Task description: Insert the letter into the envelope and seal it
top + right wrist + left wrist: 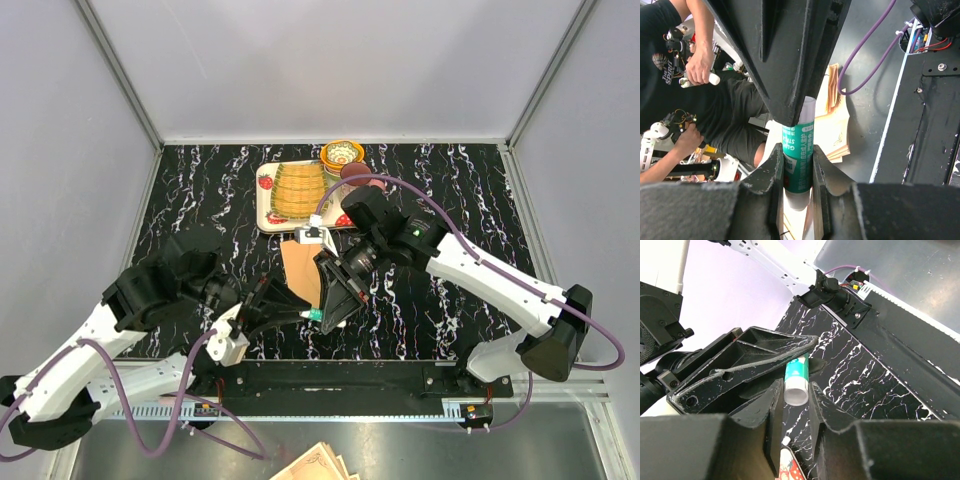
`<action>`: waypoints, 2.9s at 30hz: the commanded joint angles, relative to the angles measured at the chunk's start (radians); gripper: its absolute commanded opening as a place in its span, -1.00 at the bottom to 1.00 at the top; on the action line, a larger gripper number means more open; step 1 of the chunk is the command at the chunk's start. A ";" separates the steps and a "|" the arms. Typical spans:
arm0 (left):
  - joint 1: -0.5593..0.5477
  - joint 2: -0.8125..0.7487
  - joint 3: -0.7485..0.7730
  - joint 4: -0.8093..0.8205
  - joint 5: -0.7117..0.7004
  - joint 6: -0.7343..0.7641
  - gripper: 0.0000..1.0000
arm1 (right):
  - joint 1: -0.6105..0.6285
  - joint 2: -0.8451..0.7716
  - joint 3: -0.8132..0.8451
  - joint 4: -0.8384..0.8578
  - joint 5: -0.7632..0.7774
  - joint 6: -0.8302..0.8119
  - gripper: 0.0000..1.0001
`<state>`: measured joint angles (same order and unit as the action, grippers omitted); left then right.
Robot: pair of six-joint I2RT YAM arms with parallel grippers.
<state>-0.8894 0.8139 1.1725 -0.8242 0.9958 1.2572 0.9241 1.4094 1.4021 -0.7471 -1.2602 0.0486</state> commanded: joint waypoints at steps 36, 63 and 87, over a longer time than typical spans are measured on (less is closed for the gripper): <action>0.262 0.148 -0.229 0.764 -0.303 -2.157 -1.00 | 0.136 -0.234 0.000 0.235 1.086 -0.878 -1.00; 0.590 0.114 -0.087 0.214 0.081 -1.251 0.52 | 0.128 -0.259 -0.069 0.120 0.977 -0.549 -1.00; 0.095 0.031 0.098 -0.133 -0.074 0.093 -0.05 | -0.005 -0.115 -0.103 0.041 0.038 -0.003 -1.00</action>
<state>-0.7391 0.8253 1.1988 -0.9733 0.9924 1.2682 0.9253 1.2819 1.3102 -0.7364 -1.1408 0.0036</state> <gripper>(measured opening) 0.500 0.246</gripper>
